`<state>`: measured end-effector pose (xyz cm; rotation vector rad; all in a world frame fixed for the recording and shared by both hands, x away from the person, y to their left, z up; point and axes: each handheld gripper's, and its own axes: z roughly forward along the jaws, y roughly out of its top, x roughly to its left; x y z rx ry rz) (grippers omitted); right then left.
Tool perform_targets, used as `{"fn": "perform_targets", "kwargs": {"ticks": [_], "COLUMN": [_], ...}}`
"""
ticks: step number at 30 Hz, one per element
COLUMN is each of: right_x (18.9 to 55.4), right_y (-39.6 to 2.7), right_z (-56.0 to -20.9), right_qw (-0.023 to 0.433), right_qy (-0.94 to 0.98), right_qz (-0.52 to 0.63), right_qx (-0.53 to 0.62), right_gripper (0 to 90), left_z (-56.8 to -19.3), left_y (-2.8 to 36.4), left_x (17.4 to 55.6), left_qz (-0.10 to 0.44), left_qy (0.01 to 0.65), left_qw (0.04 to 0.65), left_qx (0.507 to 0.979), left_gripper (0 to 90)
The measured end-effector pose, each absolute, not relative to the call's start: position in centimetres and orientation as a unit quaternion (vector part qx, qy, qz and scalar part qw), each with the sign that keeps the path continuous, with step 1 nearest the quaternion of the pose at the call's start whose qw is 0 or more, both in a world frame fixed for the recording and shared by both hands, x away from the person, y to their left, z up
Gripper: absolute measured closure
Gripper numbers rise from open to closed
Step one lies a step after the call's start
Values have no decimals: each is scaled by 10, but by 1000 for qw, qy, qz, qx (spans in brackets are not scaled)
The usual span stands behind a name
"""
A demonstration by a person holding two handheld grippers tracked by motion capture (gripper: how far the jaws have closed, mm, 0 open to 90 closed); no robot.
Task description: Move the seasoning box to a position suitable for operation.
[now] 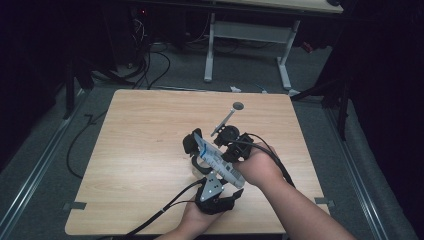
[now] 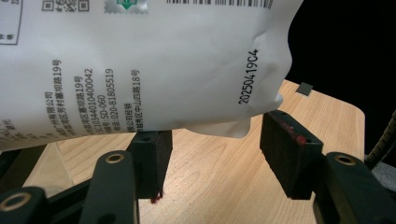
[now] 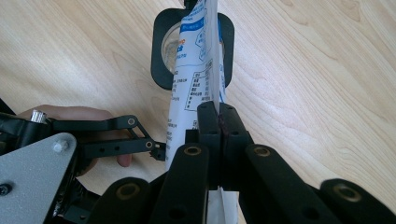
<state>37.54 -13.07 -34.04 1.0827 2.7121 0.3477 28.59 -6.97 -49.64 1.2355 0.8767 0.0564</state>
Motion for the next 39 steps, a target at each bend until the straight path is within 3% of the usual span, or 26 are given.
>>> {"fn": "perform_targets", "kwargs": {"ticks": [39], "right_x": [377], "right_y": [-127], "right_z": [-339], "right_qw": [108], "right_qy": [916], "right_qz": [110], "right_qx": [371], "right_gripper": [900], "left_z": [-494], "left_y": [-72], "left_x": [287], "left_qz": [20], "left_qy": [399], "left_qw": [729], "left_qx": [556], "left_gripper": [429]}}
